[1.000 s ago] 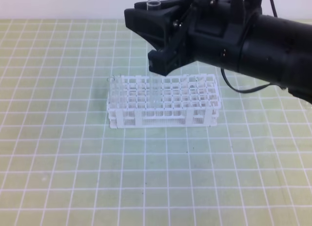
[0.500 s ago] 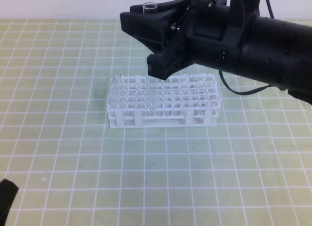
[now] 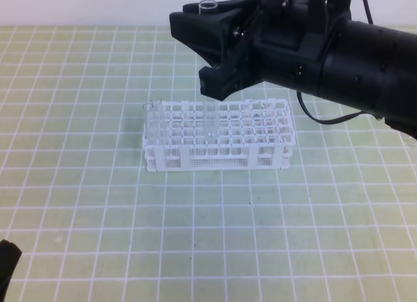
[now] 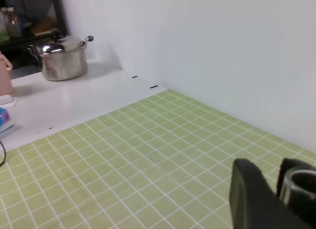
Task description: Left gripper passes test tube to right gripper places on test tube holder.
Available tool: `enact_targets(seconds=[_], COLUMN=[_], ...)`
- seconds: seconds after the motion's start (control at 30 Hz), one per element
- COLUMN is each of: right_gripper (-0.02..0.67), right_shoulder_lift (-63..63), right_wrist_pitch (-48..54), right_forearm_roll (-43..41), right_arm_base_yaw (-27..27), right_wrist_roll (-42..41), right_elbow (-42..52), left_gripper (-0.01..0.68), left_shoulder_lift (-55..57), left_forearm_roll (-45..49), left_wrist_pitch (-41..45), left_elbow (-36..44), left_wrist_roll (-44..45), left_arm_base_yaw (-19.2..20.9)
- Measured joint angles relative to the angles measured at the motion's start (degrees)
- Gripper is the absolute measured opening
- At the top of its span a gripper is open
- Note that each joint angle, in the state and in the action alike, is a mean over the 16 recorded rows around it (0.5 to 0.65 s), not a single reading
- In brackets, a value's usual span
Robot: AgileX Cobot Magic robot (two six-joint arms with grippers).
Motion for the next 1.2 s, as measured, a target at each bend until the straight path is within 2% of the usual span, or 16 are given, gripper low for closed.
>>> enact_targets(seconds=[0.3,0.5,0.67,1.0,1.2], right_gripper=[0.087,0.087,0.087,0.087,0.087], right_shoulder_lift=[0.0,0.0,-0.3,-1.1,-1.4], right_wrist_pitch=[-1.7,-4.1,-7.9,-17.7,-26.4], right_forearm_roll=[-0.6,-10.1,-28.2,-76.6,-94.4], right_arm_base_yaw=[-0.1,-0.3,-0.3,0.3,0.4], right_wrist_roll=[0.7,10.0,27.5,75.1,93.4], right_elbow=[0.0,0.1,0.1,0.6,3.7], left_gripper=[-0.002,-0.002,-0.002,-0.002,-0.002], left_shoulder_lift=[0.2,0.2,0.1,0.0,0.0], left_forearm_roll=[0.0,0.0,0.0,0.0,0.0], left_wrist_pitch=[0.3,0.3,0.4,0.4,0.4], left_elbow=[0.1,0.1,-0.1,-0.2,-0.1], left_wrist_roll=[-0.1,-0.1,-0.1,-0.1,-0.1], left_arm_base_yaw=[0.0,0.0,0.0,0.0,0.0])
